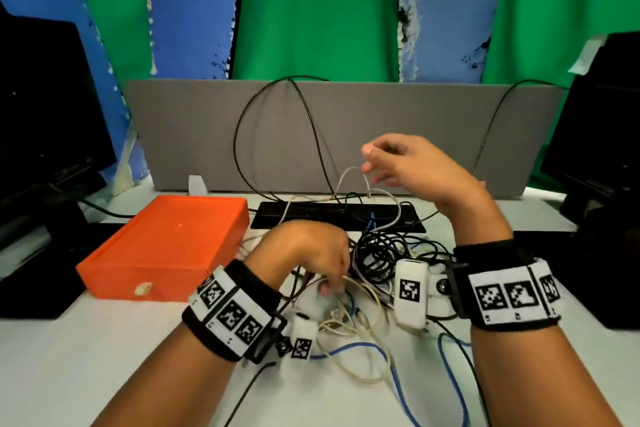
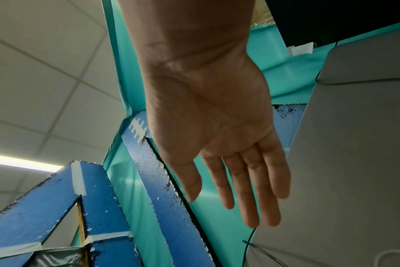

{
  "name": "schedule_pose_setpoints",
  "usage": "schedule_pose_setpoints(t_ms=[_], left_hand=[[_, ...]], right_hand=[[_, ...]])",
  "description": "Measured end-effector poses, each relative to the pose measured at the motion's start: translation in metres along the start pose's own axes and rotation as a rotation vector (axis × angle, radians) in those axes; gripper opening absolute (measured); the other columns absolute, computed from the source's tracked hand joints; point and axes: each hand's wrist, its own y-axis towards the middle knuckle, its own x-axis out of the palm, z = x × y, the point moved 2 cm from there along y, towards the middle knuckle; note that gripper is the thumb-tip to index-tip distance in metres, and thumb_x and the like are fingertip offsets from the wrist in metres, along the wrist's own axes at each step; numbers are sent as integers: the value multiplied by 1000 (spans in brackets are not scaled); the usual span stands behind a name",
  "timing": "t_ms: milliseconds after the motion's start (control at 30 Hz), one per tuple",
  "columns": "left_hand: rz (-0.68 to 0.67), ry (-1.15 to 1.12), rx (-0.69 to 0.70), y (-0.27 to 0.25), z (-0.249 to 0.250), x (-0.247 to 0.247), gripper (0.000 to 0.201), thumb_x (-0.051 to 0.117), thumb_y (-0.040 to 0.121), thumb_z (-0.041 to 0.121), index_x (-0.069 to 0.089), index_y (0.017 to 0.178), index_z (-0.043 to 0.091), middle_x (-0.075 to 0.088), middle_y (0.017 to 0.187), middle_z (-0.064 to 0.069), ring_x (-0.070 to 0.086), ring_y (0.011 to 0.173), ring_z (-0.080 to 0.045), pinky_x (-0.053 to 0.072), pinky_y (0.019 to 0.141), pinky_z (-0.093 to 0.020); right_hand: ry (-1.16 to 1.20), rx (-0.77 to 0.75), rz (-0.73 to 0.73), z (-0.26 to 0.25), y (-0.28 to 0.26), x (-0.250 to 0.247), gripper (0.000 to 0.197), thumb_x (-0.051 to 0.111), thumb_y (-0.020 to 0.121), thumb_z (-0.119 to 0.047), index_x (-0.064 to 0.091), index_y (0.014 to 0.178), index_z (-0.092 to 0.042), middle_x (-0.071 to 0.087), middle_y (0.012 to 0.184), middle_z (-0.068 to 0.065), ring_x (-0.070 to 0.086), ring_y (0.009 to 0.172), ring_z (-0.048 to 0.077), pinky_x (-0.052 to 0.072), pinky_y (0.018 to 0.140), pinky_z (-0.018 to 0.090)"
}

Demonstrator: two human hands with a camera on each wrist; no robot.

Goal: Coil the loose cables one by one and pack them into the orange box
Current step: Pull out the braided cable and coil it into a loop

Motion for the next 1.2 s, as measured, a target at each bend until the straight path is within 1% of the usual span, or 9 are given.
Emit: schedule_pose_setpoints(t_ms=[167, 300, 433, 600, 733, 833, 933, 1033, 1200], left_hand=[[376, -195, 69, -14, -22, -35, 18, 61, 95, 33, 65, 78, 26, 72, 70, 9, 55, 53, -1, 46, 61, -30], [770, -122, 9, -23, -33, -61, 20, 55, 96, 41, 66, 82, 33, 70, 70, 19, 56, 62, 9, 45, 66, -29], [1148, -537, 240, -23, -26, -76, 15, 57, 98, 33, 67, 89, 25, 63, 60, 9, 61, 56, -11, 53, 59, -36], [1512, -1107, 464, -38, -10, -96, 16, 52, 102, 25, 61, 97, 13, 41, 57, 9, 32, 44, -4, 26, 39, -20], [1485, -1193, 355, -47, -27, -93, 32, 56, 99, 35, 65, 98, 5, 34, 57, 2, 27, 46, -9, 21, 40, -20], [1154, -942, 189, -46, -39, -84, 40, 56, 97, 44, 69, 86, 7, 43, 58, -1, 35, 47, -7, 30, 45, -19], [927, -808, 143, -44, -46, -77, 41, 54, 97, 45, 68, 81, 10, 46, 56, 1, 39, 47, -7, 35, 49, -21], [1101, -963, 203, -49, -54, -80, 38, 56, 96, 44, 67, 76, 12, 34, 55, 0, 27, 47, -10, 22, 47, -26], [885, -1042, 361, -51, -36, -79, 46, 50, 92, 53, 69, 92, 11, 44, 55, -4, 28, 41, -11, 23, 43, -20]], right_hand=[[29, -60, -224, -8, -4, 14, 25, 54, 102, -29, 66, 117, -12, 74, 107, 8, 69, 90, 17, 55, 77, 20], [127, -149, -106, -12, 2, 19, 28, 57, 101, -27, 60, 128, -21, 71, 114, 7, 69, 101, 21, 58, 85, 39], [241, -138, -5, -10, 6, 11, 35, 59, 100, -29, 53, 135, -26, 72, 112, 5, 71, 98, 21, 57, 87, 39], [55, -124, -206, -3, 0, 16, 26, 50, 105, -30, 68, 109, -12, 62, 65, -2, 58, 60, 17, 53, 70, 32], [238, -164, 168, -14, -2, -2, 31, 47, 105, -32, 70, 96, -13, 40, 56, -9, 36, 49, 5, 33, 49, 19], [347, -214, 416, -17, -4, -13, 30, 45, 106, -34, 69, 97, -18, 37, 62, 0, 32, 52, 6, 27, 48, 20], [283, -242, 401, -15, -4, -15, 29, 46, 106, -33, 70, 98, -19, 38, 63, 1, 33, 55, 6, 30, 49, 15], [248, -218, 430, -12, -3, -19, 18, 59, 100, -30, 73, 95, -20, 50, 55, -18, 42, 53, -3, 35, 53, 7], [422, -280, 472, -20, -6, -17, 17, 62, 98, -32, 70, 89, -20, 42, 54, -12, 31, 49, 6, 27, 45, 20]])
